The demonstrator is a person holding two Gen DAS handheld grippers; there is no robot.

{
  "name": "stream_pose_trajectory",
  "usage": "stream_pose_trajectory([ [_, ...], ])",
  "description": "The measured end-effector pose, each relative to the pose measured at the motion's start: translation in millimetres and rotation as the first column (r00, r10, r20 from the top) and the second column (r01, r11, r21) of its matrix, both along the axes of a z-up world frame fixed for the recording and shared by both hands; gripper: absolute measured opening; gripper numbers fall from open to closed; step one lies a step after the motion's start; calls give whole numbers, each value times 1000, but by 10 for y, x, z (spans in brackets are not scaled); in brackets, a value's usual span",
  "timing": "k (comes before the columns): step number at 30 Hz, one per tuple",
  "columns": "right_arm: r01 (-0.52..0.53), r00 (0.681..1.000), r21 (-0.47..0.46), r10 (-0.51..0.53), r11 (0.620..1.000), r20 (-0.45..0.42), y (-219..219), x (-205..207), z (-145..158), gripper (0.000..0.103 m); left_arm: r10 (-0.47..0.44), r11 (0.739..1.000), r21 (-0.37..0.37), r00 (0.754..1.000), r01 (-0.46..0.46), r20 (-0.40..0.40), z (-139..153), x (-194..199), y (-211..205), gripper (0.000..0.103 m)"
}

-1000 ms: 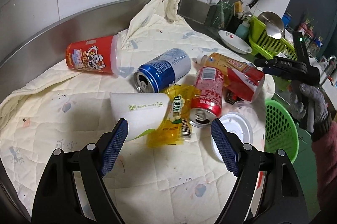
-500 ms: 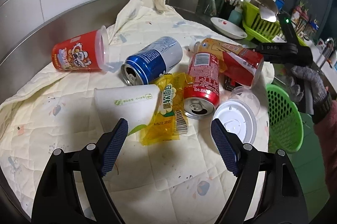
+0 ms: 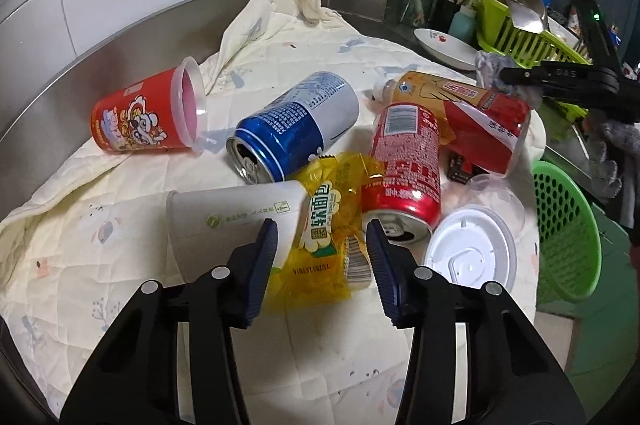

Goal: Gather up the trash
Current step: 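Grasp the yellow juice pouch with the left tool while the right tool grasps the foil wrapper, then carry the pouch and foil wrapper to the green basket and release both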

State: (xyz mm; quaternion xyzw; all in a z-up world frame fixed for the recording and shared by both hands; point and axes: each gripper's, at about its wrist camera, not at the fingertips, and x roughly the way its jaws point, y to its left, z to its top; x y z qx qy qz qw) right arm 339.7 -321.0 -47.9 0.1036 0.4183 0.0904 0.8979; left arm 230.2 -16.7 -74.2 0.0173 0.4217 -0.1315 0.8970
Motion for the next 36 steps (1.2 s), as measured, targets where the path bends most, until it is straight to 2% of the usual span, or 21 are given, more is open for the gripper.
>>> stream_pose_trajectory([
  [2, 7, 1000, -8, -7, 1000, 14, -9, -20, 33, 32, -5, 1000, 15, 1000, 5, 9, 4, 18, -29, 44],
  [5, 19, 999, -17, -18, 1000, 38, -40, -67, 89, 32, -19, 999, 29, 1000, 19, 1, -17, 34, -71, 29],
  [7, 22, 999, -16, -22, 1000, 46, -69, -91, 118, 32, -20, 999, 38, 1000, 19, 8, -22, 24, -84, 27],
  [9, 32, 998, -20, -30, 999, 60, -95, -118, 160, 32, -17, 999, 31, 1000, 17, 10, -23, 15, -74, 18],
  [12, 43, 996, -13, -42, 999, 74, -129, -152, 219, 32, -10, 1000, 30, 1000, 9, 22, -7, -12, -55, 14],
  [25, 74, 988, 19, -76, 997, 132, -230, -498, 477, 32, 10, 1000, -11, 994, -9, 109, 367, -209, 92, 11],
  [36, 106, 980, 30, -109, 994, 168, -414, -1092, 583, 32, -44, 996, -69, 982, 58, 186, 723, -490, -17, 11],
])
